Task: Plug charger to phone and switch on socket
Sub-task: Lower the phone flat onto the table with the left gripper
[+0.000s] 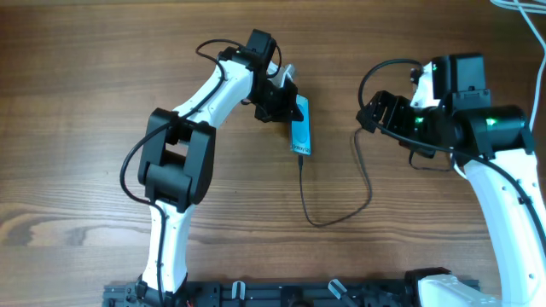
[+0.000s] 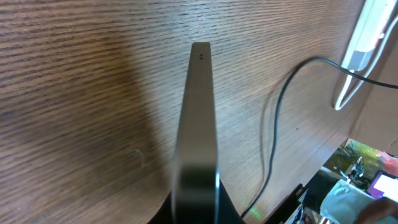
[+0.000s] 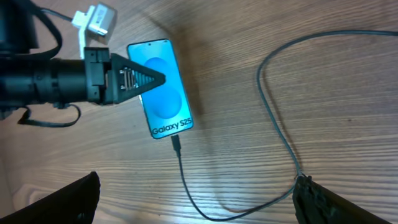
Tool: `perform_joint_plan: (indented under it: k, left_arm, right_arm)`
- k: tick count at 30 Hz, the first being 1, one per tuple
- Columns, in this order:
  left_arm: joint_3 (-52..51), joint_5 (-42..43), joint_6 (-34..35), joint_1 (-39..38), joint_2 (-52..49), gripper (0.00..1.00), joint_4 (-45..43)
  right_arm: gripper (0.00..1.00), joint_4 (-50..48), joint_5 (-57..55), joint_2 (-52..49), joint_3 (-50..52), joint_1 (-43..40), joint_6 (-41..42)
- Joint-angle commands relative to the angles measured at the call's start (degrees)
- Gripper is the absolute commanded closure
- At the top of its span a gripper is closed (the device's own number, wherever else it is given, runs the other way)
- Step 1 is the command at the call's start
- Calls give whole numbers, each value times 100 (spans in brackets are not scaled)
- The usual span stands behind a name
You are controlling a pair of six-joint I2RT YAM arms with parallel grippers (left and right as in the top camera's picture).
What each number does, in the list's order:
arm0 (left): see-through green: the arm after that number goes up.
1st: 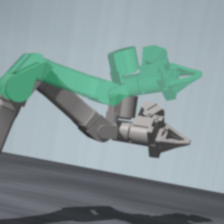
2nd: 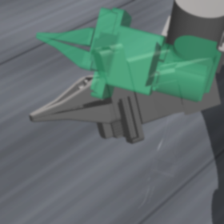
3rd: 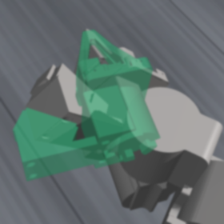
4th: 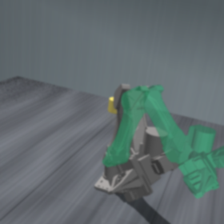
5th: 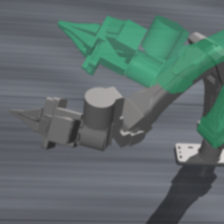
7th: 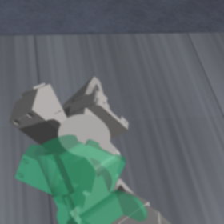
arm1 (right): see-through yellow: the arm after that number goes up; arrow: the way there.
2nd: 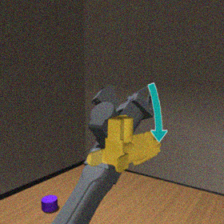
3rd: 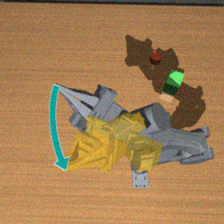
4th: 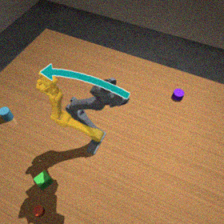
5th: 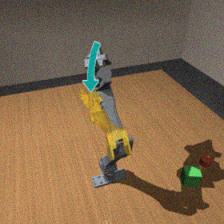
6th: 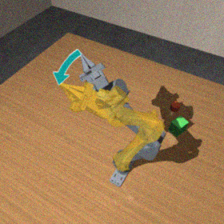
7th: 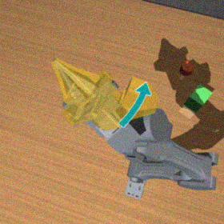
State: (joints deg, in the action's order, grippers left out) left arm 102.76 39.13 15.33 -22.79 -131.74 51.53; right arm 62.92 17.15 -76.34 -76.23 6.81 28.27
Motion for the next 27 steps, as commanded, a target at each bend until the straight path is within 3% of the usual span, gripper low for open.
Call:
perform_joint_plan:
  k: [1, 15, 24, 27]
  left_arm:
    - [37, 175, 11, -15, -280, 96, -15]
    - [33, -20, 7, -15, -328, 95, -223]
    - [33, -260, 9, -20, -328, 89, -127]
    - [33, -361, 9, -20, -328, 82, -94]
  right_arm:
    - [0, -28, 90, -61, -15, 48, 33]
    - [0, -105, 90, -61, -15, 48, 20]
    - [0, -42, 87, -61, -15, 46, 2]
    - [0, -22, 87, -61, -15, 46, -35]
